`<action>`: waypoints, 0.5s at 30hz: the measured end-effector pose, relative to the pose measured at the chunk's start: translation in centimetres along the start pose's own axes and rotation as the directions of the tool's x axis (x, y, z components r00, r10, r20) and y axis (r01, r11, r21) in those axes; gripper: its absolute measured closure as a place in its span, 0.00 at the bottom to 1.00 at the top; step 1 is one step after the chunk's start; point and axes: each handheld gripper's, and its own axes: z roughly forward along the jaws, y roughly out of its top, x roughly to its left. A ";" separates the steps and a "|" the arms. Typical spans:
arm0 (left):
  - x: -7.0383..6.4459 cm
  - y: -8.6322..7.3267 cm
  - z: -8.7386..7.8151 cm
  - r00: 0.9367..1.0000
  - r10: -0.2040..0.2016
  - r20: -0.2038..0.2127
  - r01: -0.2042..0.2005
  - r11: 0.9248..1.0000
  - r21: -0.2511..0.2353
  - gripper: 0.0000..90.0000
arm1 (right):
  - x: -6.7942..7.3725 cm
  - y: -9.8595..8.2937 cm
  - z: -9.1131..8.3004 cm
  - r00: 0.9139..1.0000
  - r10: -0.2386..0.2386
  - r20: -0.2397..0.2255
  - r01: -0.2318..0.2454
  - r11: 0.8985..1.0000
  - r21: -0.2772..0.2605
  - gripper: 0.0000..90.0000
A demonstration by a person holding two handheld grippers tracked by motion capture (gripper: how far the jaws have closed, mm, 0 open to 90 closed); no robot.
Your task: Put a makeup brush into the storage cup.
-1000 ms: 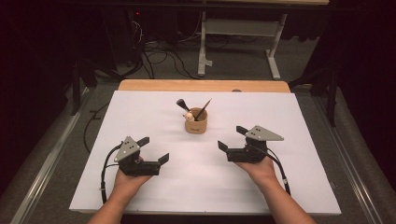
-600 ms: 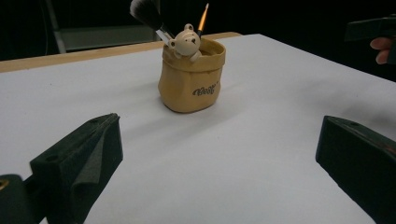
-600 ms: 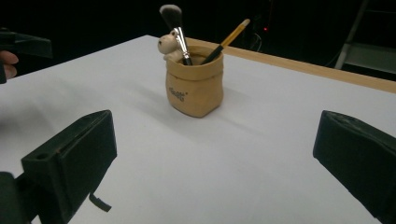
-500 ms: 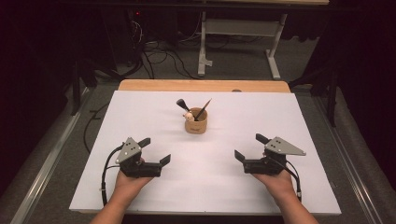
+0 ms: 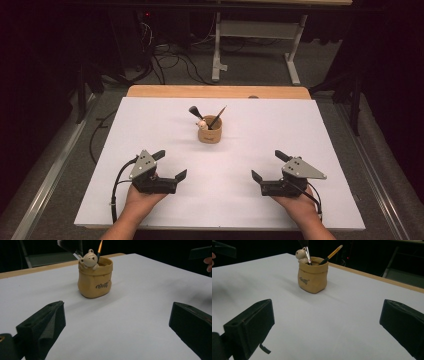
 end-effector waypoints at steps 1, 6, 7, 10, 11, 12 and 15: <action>0.0 0.0 0.0 1.000 0.001 0.001 -0.001 1.000 0.002 0.02 | 0.0 0.0 -0.1 1.000 0.002 0.006 -0.002 1.000 0.002 0.01; -0.1 -0.1 0.1 1.000 0.008 0.006 -0.008 1.000 0.005 0.02 | -0.5 -0.1 -0.3 0.999 0.049 0.003 -0.049 0.999 -0.008 0.01; -0.1 -0.1 0.1 1.000 0.007 0.005 -0.007 1.000 0.004 0.02 | -0.6 -0.1 -0.4 0.998 0.060 0.000 -0.060 0.998 -0.012 0.01; 0.0 -0.1 0.1 1.000 0.009 0.004 -0.009 1.000 0.004 0.02 | -0.9 -0.2 -0.4 0.997 0.079 0.003 -0.079 0.997 -0.014 0.01; 0.0 -0.1 0.2 1.000 0.010 0.002 -0.010 1.000 0.002 0.02 | -0.9 -0.2 -0.4 0.997 0.077 0.006 -0.077 0.997 -0.013 0.01; 0.0 -0.2 0.2 1.000 0.010 0.001 -0.010 1.000 0.002 0.02 | -0.9 -0.2 -0.4 0.997 0.076 0.009 -0.076 0.997 -0.011 0.01; 0.1 -0.3 0.3 1.000 0.008 0.001 -0.008 1.000 0.005 0.01 | -1.0 -0.3 -0.4 0.997 0.077 0.011 -0.077 0.997 -0.009 0.01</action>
